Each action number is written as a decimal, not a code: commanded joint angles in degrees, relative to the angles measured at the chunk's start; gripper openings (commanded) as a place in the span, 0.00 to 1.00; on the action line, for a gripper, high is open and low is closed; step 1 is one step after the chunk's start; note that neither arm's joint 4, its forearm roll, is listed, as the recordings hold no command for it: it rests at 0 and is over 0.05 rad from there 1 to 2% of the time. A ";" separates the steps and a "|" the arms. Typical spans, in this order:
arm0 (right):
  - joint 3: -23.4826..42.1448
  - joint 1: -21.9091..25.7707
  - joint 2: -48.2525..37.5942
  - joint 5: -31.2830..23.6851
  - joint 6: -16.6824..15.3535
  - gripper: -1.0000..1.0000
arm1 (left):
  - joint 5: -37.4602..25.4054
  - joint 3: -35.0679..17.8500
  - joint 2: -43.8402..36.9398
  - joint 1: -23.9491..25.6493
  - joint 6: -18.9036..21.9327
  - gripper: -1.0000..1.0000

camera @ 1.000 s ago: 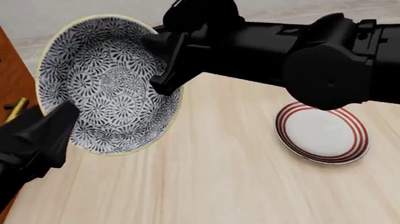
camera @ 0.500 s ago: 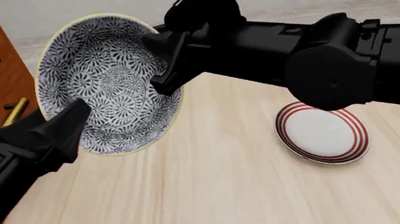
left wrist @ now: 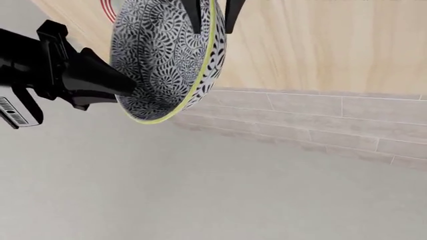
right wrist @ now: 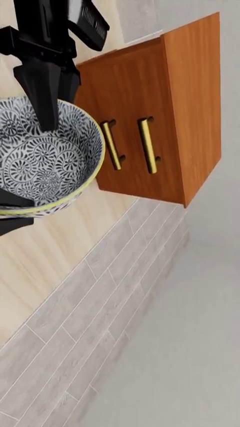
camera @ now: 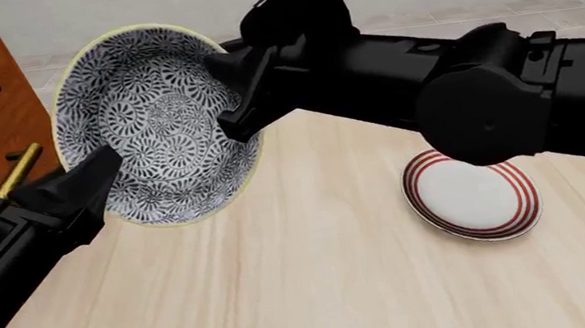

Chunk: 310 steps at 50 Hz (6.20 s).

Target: Put the bowl on top of the cabinet.

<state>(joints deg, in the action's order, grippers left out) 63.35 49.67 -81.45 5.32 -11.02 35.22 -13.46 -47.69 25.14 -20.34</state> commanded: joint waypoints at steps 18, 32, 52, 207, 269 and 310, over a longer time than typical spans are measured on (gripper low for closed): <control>0.61 -0.12 0.10 -0.16 0.22 1.00 | 1.41 0.21 -0.93 -0.32 -0.13 0.00; -1.08 1.26 2.09 -0.55 -0.23 1.00 | 1.30 -0.22 -0.96 -1.09 -0.26 0.00; -1.54 2.28 5.28 -1.91 -1.34 1.00 | 0.05 -2.03 -0.57 -2.17 0.26 0.00; -40.97 -11.00 36.99 30.48 22.67 1.00 | -69.29 -42.62 -7.63 -15.51 -4.58 0.00; -42.32 -10.22 36.81 32.50 24.89 1.00 | -89.58 -65.80 -4.98 -37.44 5.55 0.00; -42.73 -9.70 36.04 32.91 25.07 1.00 | -90.56 -69.16 -9.29 -49.77 7.09 0.00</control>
<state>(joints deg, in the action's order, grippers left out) 20.70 39.94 -45.09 38.08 14.04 -55.66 -82.41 -55.66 -22.00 -12.61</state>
